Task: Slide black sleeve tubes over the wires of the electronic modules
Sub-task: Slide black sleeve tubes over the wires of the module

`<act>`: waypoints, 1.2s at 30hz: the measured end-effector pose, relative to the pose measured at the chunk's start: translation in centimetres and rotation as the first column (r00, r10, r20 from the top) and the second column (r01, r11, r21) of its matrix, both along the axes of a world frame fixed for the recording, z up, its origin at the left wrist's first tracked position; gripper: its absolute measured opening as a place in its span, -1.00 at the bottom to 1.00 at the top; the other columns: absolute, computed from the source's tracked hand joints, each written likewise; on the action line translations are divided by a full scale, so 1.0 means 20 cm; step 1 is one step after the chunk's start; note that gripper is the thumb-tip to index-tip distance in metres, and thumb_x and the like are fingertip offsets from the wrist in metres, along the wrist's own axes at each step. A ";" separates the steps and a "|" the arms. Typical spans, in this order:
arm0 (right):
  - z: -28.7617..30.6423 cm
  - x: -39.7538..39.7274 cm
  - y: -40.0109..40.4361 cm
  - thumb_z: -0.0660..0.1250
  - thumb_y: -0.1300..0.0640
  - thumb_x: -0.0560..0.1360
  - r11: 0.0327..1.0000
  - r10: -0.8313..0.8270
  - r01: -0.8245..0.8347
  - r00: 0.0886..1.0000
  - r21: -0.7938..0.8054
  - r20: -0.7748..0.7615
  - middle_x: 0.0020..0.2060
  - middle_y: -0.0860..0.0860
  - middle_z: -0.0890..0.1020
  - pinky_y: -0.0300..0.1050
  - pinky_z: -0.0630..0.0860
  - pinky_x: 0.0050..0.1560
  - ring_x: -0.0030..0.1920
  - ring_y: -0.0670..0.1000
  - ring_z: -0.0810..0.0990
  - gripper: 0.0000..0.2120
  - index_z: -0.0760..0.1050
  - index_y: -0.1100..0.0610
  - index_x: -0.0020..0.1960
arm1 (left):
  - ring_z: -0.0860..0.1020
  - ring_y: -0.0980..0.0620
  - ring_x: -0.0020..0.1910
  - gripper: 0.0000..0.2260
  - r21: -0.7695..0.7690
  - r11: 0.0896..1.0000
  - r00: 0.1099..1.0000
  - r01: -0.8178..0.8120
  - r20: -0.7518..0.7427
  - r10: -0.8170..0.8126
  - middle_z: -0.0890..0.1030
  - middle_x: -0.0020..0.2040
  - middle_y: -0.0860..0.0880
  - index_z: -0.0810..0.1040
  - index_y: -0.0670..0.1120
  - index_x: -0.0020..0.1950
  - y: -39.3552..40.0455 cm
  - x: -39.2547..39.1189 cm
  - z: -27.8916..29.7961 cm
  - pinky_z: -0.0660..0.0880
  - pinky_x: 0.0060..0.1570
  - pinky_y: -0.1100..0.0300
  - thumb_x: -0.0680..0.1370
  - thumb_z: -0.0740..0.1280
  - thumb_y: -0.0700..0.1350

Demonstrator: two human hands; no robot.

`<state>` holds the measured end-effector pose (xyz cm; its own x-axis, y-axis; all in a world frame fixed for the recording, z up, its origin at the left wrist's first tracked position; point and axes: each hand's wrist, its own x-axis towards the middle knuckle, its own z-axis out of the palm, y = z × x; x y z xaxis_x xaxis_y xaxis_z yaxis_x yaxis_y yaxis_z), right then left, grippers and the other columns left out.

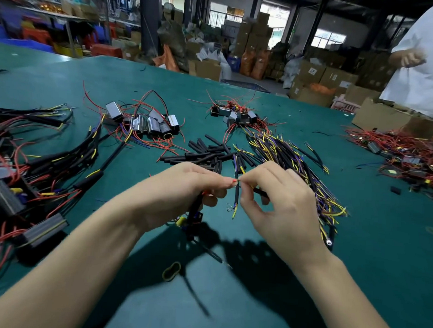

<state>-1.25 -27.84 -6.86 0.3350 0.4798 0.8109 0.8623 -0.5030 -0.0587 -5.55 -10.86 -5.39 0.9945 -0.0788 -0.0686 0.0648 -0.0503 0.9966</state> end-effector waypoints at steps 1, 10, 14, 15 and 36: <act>0.00 0.00 0.00 0.33 0.27 0.47 0.998 0.051 -0.047 0.992 0.033 -0.113 -0.31 -0.01 0.54 -0.01 0.42 -0.28 -0.36 0.03 0.43 -0.92 0.53 0.18 -0.20 | 0.35 0.15 -0.42 -0.85 0.040 0.999 0.999 -0.024 0.022 0.023 0.47 -0.38 0.08 0.62 -0.07 -0.26 0.00 0.00 0.00 0.21 -0.27 0.20 0.37 0.43 0.01; 0.03 0.00 -0.01 0.37 0.31 0.47 0.935 0.329 -0.111 0.624 0.336 -0.709 -0.38 -0.08 0.62 -0.18 0.43 -0.27 -0.35 -0.10 0.50 -0.84 0.57 0.12 -0.24 | 0.40 0.19 -0.33 -0.93 0.642 0.641 0.718 -0.421 0.668 -0.197 0.48 -0.28 0.10 0.54 -0.05 -0.08 -0.02 -0.02 -0.02 0.33 -0.27 0.32 0.52 0.31 -0.08; 0.04 0.00 -0.02 0.36 0.32 0.47 0.931 0.352 -0.135 0.581 0.339 -0.734 -0.39 0.06 0.61 -0.16 0.38 -0.32 -0.36 0.00 0.45 -0.85 0.58 0.15 -0.25 | 0.36 0.25 -0.31 -0.91 0.695 0.577 0.692 -0.429 0.664 -0.284 0.43 -0.23 0.10 0.50 -0.09 -0.06 -0.01 -0.01 -0.02 0.31 -0.28 0.25 0.54 0.26 -0.08; 0.04 0.00 -0.02 0.36 0.32 0.47 0.929 0.357 -0.141 0.573 0.341 -0.737 -0.41 0.04 0.59 -0.16 0.36 -0.34 -0.37 0.00 0.43 -0.85 0.58 0.15 -0.24 | 0.36 0.22 -0.32 -0.91 0.689 0.597 0.692 -0.410 0.662 -0.289 0.42 -0.25 0.09 0.48 -0.11 -0.07 -0.02 -0.02 -0.02 0.29 -0.29 0.26 0.54 0.26 -0.11; -0.01 0.01 0.00 0.35 0.18 0.50 0.979 0.183 -0.137 0.915 0.150 -0.360 -0.28 -0.11 0.58 -0.12 0.43 -0.18 -0.28 -0.09 0.49 -0.93 0.58 0.12 -0.16 | 0.21 0.12 -0.50 -0.82 0.056 0.984 0.971 -0.171 0.177 0.158 0.32 -0.50 0.07 0.49 -0.10 -0.29 -0.04 0.01 -0.01 0.14 -0.50 0.31 0.52 0.31 -0.22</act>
<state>-1.13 -27.77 -7.02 0.5489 0.4604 0.6977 0.8354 -0.3293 -0.4400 -5.35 -11.74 -5.68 0.9908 0.0856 0.1046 -0.0936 -0.1236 0.9879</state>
